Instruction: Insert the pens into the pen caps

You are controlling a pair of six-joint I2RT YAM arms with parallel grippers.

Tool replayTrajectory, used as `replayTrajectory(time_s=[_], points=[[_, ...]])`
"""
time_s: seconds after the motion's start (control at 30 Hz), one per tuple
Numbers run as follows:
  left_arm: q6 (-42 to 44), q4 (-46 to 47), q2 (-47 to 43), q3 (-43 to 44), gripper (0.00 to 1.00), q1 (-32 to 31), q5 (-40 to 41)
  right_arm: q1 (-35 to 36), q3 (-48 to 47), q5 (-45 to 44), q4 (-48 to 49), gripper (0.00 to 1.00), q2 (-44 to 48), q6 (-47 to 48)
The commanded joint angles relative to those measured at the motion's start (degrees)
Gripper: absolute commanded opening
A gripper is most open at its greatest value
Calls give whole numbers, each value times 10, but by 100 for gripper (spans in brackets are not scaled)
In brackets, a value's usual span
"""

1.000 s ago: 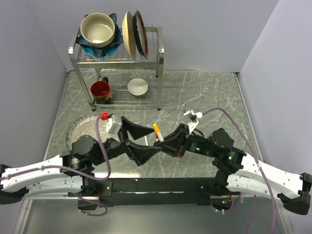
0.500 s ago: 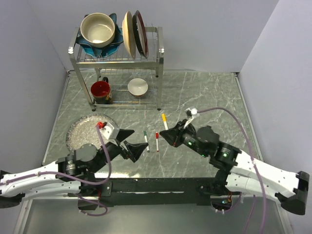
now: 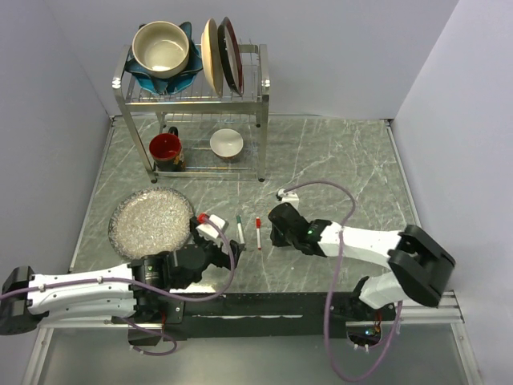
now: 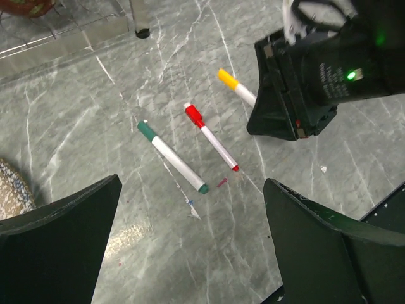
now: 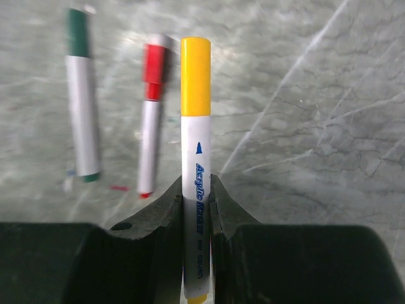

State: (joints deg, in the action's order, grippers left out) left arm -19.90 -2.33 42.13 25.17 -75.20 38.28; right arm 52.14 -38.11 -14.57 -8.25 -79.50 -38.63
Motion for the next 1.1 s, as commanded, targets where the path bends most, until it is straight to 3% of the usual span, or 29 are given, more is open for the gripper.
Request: replayTrajectory(time_s=[0.0, 0.23, 0.37, 0.63, 0.73, 0.9, 1.07], points=[[-6, 60, -42, -14, 99, -2, 19, -12, -16, -12, 16, 16, -49, -20], [-15, 29, -108, -15, 99, -3, 50, -13, -27, -26, 3, 27, -80, -52], [-26, 29, -134, -21, 99, -3, 26, -13, -34, -39, -12, 33, -79, -60], [-86, -73, -143, 67, 99, -2, 5, -12, -50, -42, -68, 41, 28, -56], [-120, -112, -141, 102, 99, -2, -9, -5, -47, -28, -84, 54, 122, -34], [-149, -117, -158, 121, 99, -2, -35, 1, -23, 73, -54, 100, 289, 29], [-164, -59, -201, 76, 100, -2, -59, 3, 0, 108, -52, 100, 403, 15]])
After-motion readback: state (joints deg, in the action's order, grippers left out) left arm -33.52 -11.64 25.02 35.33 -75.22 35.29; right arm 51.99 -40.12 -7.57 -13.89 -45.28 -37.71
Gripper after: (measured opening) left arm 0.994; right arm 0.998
